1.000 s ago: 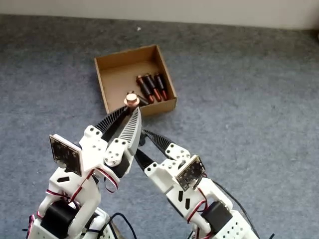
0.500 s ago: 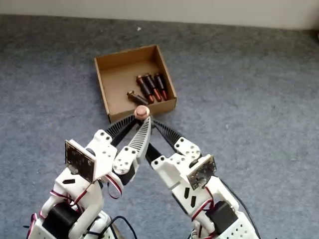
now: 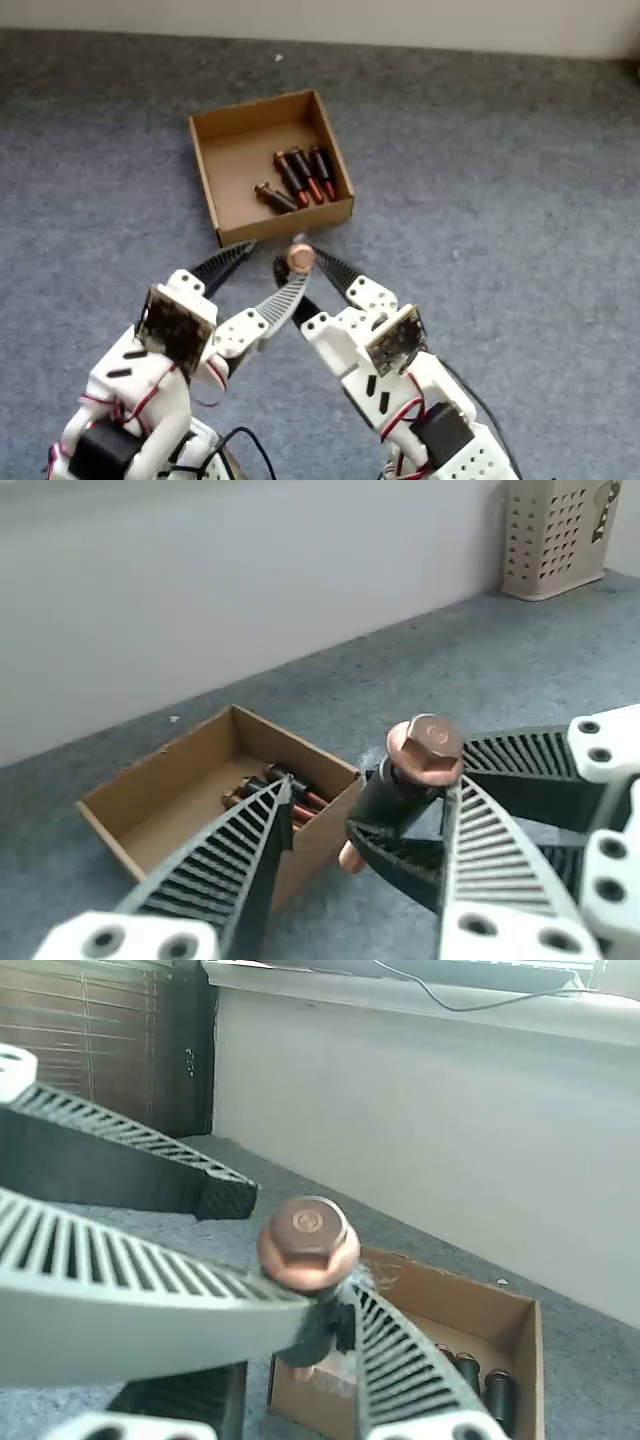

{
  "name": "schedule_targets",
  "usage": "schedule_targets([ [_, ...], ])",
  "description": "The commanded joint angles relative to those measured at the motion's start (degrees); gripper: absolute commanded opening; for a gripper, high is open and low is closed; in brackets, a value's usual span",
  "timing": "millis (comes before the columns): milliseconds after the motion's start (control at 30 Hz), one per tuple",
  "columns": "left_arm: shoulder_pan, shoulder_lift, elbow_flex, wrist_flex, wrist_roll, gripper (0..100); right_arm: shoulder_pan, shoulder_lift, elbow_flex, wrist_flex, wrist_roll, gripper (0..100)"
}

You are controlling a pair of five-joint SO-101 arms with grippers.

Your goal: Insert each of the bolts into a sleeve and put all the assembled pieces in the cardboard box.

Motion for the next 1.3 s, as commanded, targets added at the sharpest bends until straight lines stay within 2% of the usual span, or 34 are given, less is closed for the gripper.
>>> schedule_targets([
  [0,-8.2,0.3,1.2,5.4,-8.1,26,1.4,-1.5,-6.2,3.7,-0.6,0.4],
  [133,-16.9,0.3,2.1,8.2,-8.2,26,1.5,-1.4,-6.5,13.8,-0.6,0.4],
  [267,-23.4,0.3,8.3,8.2,-8.2,26,2.1,-1.3,-6.6,22.1,-5.8,0.4],
  [433,-27.6,0.3,16.1,8.2,-8.2,26,5.5,5.5,-10.3,23.4,-6.3,0.4],
  [633,-28.4,0.3,20.7,8.2,-8.2,26,6.1,27.4,-23.0,22.2,-6.6,0.4],
  [767,-28.5,0.3,21.7,8.1,-8.2,26,6.1,40.9,-28.8,12.2,-6.2,0.4],
  [967,-28.6,0.3,22.6,8.1,-8.2,26,6.1,59.7,-32.0,-11.7,-5.5,0.4],
  [1100,-28.6,0.3,25.2,3.9,-8.3,26,6.1,72.4,-36.2,-24.7,-0.4,0.4],
  [1267,-28.6,0.3,26.6,1.1,-8.2,26,6.1,89.2,-42.7,-37.7,0.6,0.4],
])
